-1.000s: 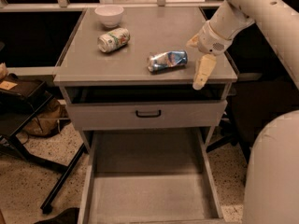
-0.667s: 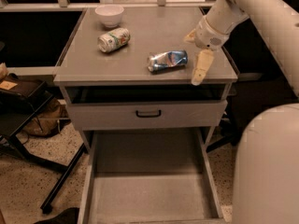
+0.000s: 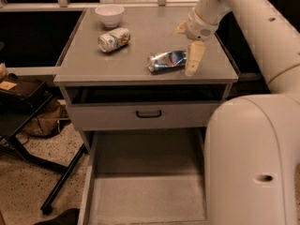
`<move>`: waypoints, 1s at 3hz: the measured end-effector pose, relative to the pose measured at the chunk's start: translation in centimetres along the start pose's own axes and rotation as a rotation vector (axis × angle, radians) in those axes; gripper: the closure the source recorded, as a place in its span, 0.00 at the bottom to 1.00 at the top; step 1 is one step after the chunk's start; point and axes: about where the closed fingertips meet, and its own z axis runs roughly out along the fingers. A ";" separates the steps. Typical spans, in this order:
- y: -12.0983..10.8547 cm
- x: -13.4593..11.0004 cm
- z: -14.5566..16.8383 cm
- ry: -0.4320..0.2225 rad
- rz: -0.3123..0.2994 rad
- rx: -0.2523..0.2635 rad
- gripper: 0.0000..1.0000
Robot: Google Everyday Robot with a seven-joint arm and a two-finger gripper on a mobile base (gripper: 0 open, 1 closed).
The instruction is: Place redbull can into middle drawer
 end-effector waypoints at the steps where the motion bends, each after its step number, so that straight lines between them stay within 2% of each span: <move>1: -1.4 -0.9 1.9 -0.018 -0.034 -0.020 0.00; 3: -2.4 -2.0 5.8 -0.071 -0.048 -0.064 0.00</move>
Offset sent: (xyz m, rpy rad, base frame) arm 0.0454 0.0300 -0.0298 0.0322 0.0998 0.1084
